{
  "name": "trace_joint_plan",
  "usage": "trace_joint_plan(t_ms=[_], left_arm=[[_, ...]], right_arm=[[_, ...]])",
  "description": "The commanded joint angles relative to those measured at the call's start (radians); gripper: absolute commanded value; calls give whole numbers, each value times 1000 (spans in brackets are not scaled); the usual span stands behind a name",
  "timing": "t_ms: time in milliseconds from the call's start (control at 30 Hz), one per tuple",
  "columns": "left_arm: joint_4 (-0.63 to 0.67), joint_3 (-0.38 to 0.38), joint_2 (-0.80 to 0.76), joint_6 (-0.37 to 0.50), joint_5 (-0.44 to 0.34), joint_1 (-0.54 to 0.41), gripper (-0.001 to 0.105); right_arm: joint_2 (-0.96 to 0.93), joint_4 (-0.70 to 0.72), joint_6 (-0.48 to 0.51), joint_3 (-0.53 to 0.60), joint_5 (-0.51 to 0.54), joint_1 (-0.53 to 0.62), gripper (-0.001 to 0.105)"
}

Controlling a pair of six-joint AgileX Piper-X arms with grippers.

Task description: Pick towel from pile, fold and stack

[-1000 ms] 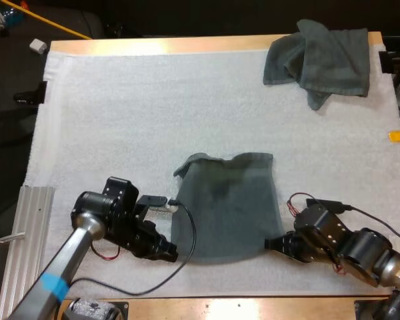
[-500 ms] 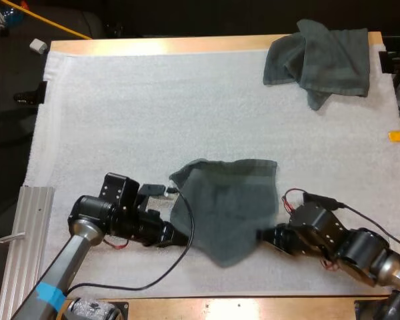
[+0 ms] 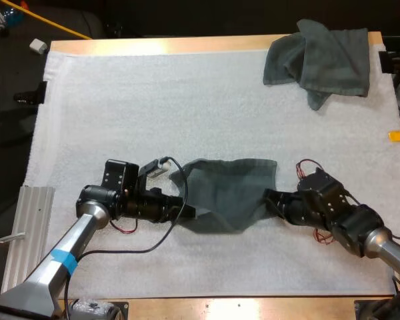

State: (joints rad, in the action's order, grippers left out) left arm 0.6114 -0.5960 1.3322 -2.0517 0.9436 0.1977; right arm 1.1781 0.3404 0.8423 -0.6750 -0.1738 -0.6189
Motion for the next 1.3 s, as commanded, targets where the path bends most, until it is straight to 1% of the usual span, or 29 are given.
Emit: trace_joint_plan(t_ms=[0, 100, 133, 233, 367, 433, 500, 600, 933, 967, 1033, 1100, 1133, 1200, 1233, 1267], left_arm=[[-76, -1, 20, -55, 12, -26, 0], [-179, -2, 37, -137, 15, -52, 0], [-232, -3, 39, -183, 12, -63, 0], [-305, -5, 46, -240, 13, -73, 0], [-390, -6, 53, -294, 8, -84, 0], [-454, -8, 62, -327, -8, -90, 0], [-489, -10, 67, -333, -31, -93, 0], [-476, -7, 76, -319, -18, -95, 0], [-514, -5, 100, -304, -13, -95, 1], [-516, -5, 100, -302, -10, -95, 1], [-527, -5, 98, -300, -2, -95, 6], [-535, -6, 93, -303, 11, -95, 16], [-546, -6, 92, -301, 18, -94, 22], [-568, -15, 90, -311, 35, -95, 35], [-577, -24, 91, -317, 49, -95, 42], [-587, -35, 91, -326, 69, -95, 47]], right_arm=[[15, -42, -32, -4, -35, 40, 1], [43, -93, -65, -5, -37, 82, 0], [59, -124, -79, -6, -40, 103, 0], [84, -169, -98, -7, -47, 127, 0], [122, -227, -124, -8, -45, 145, 0], [158, -287, -152, -9, -31, 153, 0], [181, -331, -173, -9, -14, 155, 0], [177, -311, -163, -6, -16, 151, 0], [189, -329, -161, -10, 1, 152, 1], [189, -331, -161, -9, 2, 153, 3], [188, -344, -164, -9, 3, 153, 16], [187, -364, -167, -11, 1, 152, 35], [187, -385, -168, -10, 4, 152, 47], [188, -435, -159, -7, 5, 151, 62], [187, -465, -148, -7, 6, 151, 66], [186, -496, -134, -8, 6, 150, 66]])
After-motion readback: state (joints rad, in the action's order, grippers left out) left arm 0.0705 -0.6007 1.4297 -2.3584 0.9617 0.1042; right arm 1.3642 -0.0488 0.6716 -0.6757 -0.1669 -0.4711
